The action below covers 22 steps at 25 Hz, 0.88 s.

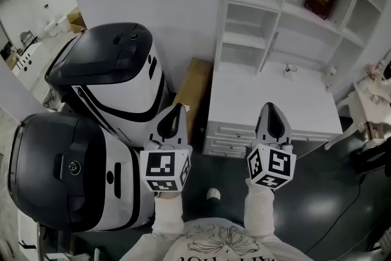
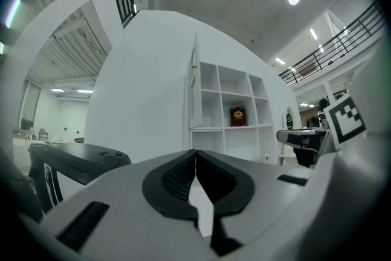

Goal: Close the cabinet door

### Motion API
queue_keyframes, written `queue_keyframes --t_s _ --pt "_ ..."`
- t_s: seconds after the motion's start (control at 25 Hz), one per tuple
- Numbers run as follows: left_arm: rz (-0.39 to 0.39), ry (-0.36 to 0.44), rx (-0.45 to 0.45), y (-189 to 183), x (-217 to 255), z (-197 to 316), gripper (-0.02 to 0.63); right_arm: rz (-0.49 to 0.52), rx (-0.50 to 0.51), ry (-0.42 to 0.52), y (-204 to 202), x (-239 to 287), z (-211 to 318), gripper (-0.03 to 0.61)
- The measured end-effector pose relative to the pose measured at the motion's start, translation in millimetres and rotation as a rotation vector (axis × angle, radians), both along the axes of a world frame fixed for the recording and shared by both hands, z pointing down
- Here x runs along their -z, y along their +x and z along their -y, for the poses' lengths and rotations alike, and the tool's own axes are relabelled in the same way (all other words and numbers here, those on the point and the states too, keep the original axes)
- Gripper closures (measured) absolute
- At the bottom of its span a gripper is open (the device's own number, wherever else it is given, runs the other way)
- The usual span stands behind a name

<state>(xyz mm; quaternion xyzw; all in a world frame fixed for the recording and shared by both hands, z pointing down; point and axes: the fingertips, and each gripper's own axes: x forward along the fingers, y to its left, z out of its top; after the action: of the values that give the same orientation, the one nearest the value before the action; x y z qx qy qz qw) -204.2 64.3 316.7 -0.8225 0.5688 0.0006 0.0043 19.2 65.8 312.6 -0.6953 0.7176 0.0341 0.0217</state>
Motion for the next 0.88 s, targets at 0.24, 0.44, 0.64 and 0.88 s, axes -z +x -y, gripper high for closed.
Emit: queue_keyframes --t_s 0.24,0.44,0.64,0.88 --pt "0.019 0.014 0.066 8 7 48 0.609 -0.038 0.055 0.0 11 7 61 0.574" --pt "0.024 0.017 0.111 14 6 76 0.609 -0.038 0.106 0.003 15 7 101 0.574" --pt "0.025 0.007 0.139 18 1 93 0.609 -0.048 0.173 0.006 7 8 125 0.574" --pt "0.038 -0.013 0.154 20 -5 104 0.609 -0.044 0.23 0.013 -8 12 141 0.574"
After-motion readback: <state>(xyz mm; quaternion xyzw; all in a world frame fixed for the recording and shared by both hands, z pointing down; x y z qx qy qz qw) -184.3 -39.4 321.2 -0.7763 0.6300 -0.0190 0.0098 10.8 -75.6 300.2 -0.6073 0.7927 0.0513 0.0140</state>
